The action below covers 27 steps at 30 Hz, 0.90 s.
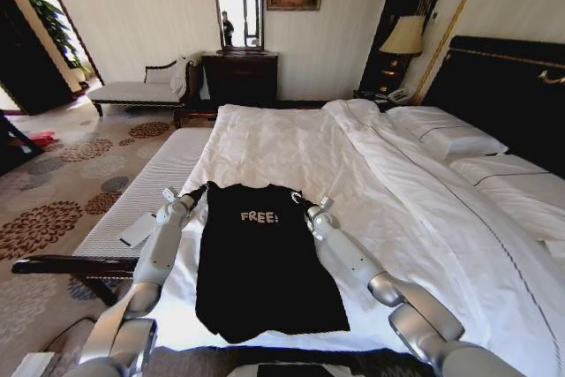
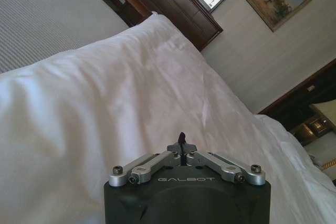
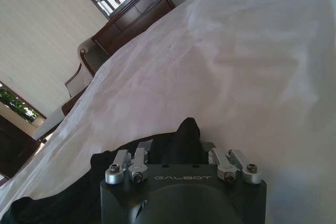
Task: Fold the clothes on the bed.
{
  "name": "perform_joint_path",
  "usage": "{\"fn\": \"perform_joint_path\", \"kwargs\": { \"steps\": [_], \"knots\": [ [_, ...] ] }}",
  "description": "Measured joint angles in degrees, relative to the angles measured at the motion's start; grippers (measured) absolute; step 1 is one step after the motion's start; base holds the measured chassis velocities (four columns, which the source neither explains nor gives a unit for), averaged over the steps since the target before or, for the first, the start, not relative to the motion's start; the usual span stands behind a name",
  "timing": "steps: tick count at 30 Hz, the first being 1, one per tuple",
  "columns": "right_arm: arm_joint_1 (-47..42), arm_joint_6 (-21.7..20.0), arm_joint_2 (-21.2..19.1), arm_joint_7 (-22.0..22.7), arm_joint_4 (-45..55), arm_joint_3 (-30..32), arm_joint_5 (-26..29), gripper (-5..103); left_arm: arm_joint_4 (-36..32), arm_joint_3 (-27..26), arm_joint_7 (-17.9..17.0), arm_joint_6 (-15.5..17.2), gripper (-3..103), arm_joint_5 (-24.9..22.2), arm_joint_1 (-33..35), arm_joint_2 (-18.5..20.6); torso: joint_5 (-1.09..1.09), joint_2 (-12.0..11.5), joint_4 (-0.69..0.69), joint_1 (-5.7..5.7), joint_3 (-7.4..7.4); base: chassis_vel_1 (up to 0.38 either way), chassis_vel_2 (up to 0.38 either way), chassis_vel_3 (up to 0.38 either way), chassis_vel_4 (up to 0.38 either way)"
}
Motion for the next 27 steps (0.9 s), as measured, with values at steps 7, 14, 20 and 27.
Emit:
{"fn": "perform_joint_path", "kwargs": {
  "steps": [7, 14, 20, 27],
  "knots": [
    [0.1, 1.1, 0.4, -0.2, -0.6, 0.2, -0.7, 19, 0.1, -0.1, 0.1, -0.3, 0, 0.4, 0.0, -0.5, 0.0, 0.0, -0.01, 0.0, 0.0, 0.0, 0.0, 0.0, 0.0],
    [0.6, 3.3, 0.7, -0.2, -1.0, 0.5, -1.3, 2, -0.1, -0.1, 0.2, -0.5, 0, 0.4, 0.0, -0.3, 0.0, 0.0, 0.0, 0.0, 0.0, 0.0, 0.0, 0.0, 0.0],
    [1.3, 6.1, 0.0, -0.4, 2.0, 0.9, -0.6, 1, -1.4, 0.0, 0.1, -1.1, 0, -1.3, -0.8, 1.3, 0.0, 0.0, 0.0, 0.0, 0.01, 0.0, 0.0, 0.0, 0.0],
    [4.0, 9.3, -2.4, -2.4, 7.7, 1.3, 2.3, 1, -3.6, 0.9, -0.9, -1.1, 0, -6.3, -4.8, 4.4, 0.0, 0.0, 0.0, -0.01, 0.0, 0.0, 0.0, 0.0, 0.0]
  ]
}}
